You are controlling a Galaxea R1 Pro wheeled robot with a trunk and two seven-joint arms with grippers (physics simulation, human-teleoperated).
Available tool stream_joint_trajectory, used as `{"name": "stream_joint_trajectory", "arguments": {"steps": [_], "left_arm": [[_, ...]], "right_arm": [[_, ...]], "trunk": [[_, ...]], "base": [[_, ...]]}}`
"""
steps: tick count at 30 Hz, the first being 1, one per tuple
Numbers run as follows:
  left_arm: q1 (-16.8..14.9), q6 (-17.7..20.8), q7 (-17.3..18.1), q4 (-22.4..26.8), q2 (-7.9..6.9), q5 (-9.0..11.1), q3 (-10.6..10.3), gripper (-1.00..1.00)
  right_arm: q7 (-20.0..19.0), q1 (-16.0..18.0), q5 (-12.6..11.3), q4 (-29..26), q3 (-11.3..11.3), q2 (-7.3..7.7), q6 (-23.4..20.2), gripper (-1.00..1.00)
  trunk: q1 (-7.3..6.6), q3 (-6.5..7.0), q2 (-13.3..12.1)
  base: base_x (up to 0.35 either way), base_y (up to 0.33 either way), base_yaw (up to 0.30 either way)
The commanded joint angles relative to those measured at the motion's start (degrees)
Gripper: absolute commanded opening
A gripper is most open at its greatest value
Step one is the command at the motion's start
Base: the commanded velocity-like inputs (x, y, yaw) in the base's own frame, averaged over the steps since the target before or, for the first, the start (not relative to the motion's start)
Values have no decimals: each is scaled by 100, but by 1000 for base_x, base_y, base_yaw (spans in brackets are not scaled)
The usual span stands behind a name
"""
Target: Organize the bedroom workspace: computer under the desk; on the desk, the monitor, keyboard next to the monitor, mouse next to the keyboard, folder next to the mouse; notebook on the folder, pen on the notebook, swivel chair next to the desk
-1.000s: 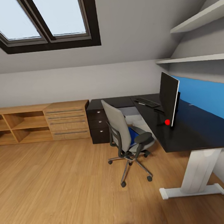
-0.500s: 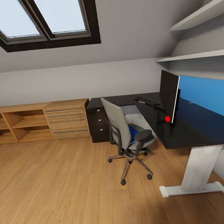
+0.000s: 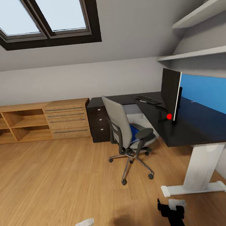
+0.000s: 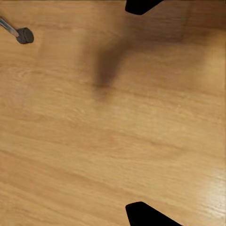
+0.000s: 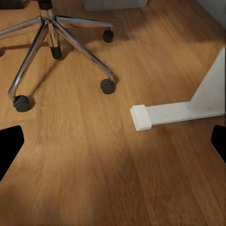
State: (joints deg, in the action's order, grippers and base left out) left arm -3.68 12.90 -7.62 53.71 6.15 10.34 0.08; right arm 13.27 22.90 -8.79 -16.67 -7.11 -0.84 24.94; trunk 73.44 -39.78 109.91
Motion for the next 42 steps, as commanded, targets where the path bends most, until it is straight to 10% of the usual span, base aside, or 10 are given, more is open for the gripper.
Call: {"name": "stream_joint_trajectory", "arguments": {"steps": [1, 5, 10, 17, 42], "left_arm": [[-1, 477, -23, 448, 1, 64, 1, 100], [-1, 2035, -6, 2204, -5, 443, 3, 100], [-1, 2578, -1, 2945, -15, 999, 3, 100], [-1, 2778, -2, 3238, -16, 1272, 11, 100], [-1, 2744, -44, 3061, -270, 1282, 34, 100]], "right_arm": [[98, 236, -64, -104, -46, 13, -293, 100], [210, 1395, -87, 37, -45, 17, -897, 100], [218, 1608, -108, 91, -45, 17, -949, 100], [219, 1655, -119, 165, -35, 8, -936, 100], [264, 1656, -83, 91, -42, 30, -601, 100]], "trunk": [[22, -25, 44], [110, -97, 205], [220, -187, 405], [373, -313, 686], [923, -761, 1689]], "base": [[0, 0, 0], [0, 0, 0], [0, 0, 0], [0, 0, 0], [0, 0, 0]]}}
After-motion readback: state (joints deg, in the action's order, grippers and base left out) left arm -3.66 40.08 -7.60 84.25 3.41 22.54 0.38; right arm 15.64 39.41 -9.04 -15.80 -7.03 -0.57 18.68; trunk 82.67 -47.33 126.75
